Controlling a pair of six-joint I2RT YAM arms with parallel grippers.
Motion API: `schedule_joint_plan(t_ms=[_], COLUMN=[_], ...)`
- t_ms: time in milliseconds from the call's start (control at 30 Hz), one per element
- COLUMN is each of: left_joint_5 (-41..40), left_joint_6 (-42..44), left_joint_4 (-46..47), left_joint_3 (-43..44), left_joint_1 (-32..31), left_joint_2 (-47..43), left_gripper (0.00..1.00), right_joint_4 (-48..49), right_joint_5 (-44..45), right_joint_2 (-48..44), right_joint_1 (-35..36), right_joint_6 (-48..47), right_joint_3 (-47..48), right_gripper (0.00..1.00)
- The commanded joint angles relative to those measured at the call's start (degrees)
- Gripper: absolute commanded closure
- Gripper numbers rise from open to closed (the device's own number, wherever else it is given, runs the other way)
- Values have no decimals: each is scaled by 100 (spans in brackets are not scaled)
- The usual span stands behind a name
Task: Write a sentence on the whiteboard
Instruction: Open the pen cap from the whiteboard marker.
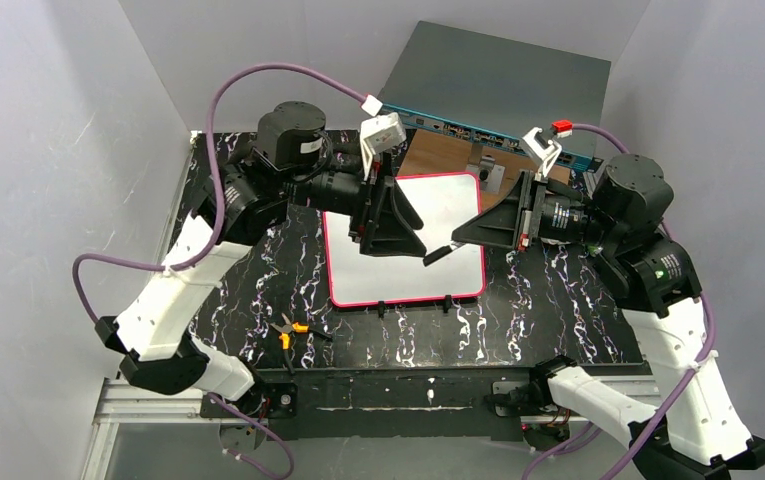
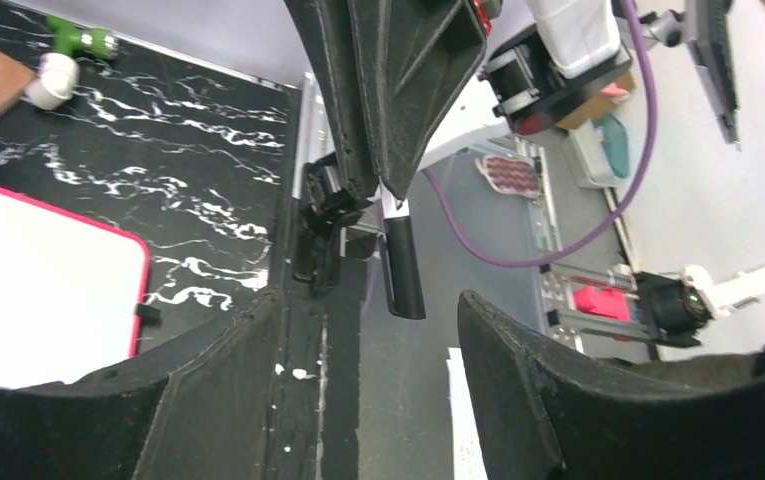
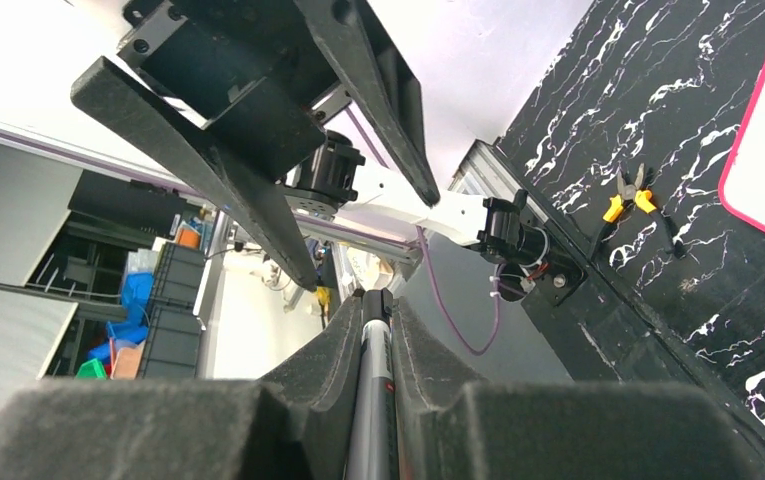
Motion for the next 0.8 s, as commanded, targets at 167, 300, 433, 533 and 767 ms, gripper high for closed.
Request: schedule_joint_plan(t_ms=[167, 300, 433, 533, 767], left_joint_5=[1648, 1802, 1945, 1862, 1715], left_joint_6=[-1342, -1611, -2022, -2065, -2439], left_joint_4=[1271, 1528, 1948, 2024, 2728], left_joint_3=[-520, -714, -947, -1011, -1259], left_joint_1=[10, 7, 8, 11, 1], left_joint_2=[111, 102, 143, 133, 152], left_gripper=[40, 46, 60, 63, 100], right_joint_4=[429, 553, 715, 745, 714], right_joint_5=[-275, -372, -391, -438, -416], right_joint_2=[282, 428, 485, 517, 434], right_joint_1=[17, 17, 17, 17, 17], right_joint_6=[-195, -249, -265, -266, -268], right_joint_3=[519, 606, 601, 580, 404], right_gripper=[99, 99, 99, 99, 99])
